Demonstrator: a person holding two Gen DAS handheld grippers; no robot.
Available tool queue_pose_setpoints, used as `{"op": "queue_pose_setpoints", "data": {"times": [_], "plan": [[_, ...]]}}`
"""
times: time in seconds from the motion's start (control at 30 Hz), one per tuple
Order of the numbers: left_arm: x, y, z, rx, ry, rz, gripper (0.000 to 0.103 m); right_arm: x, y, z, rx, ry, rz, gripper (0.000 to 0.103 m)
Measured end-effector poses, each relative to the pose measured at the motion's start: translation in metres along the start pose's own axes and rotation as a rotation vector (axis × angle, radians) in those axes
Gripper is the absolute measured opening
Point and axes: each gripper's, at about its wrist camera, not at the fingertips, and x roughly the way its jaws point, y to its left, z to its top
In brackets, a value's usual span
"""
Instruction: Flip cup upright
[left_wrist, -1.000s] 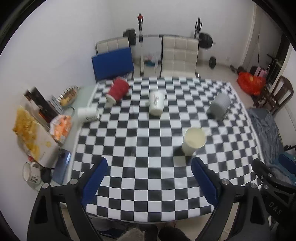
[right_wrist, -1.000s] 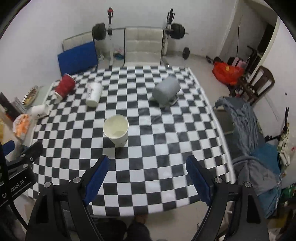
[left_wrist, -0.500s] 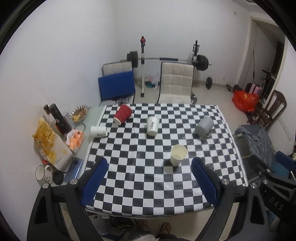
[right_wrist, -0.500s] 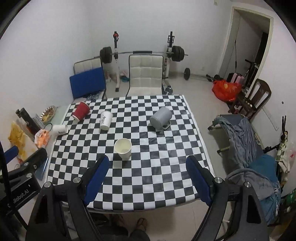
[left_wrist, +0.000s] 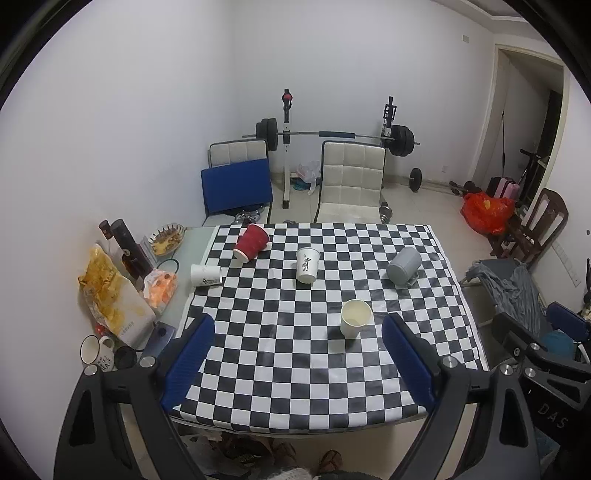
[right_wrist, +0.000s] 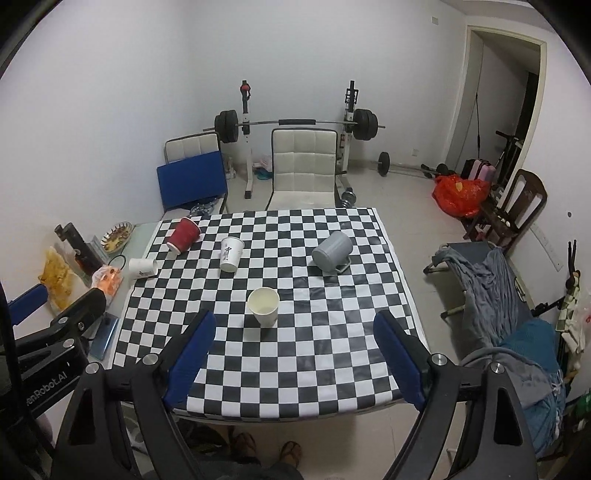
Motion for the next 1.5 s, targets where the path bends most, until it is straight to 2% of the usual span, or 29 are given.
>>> {"op": "queue_pose_setpoints", "data": {"times": [0.53,1.5], "plan": [[-0.012,0.011,0.002,-0.009,-0.028,-0.012,0.093,-0.019,0.011,0.001,0.009,-0.04,-0.016,0.092],[-0.021,0.013,0.01,-0.009,-0.037,-0.018,0.093,-0.028,0.01,0.001,0.018,-0.049,-0.029,0.092]]}}
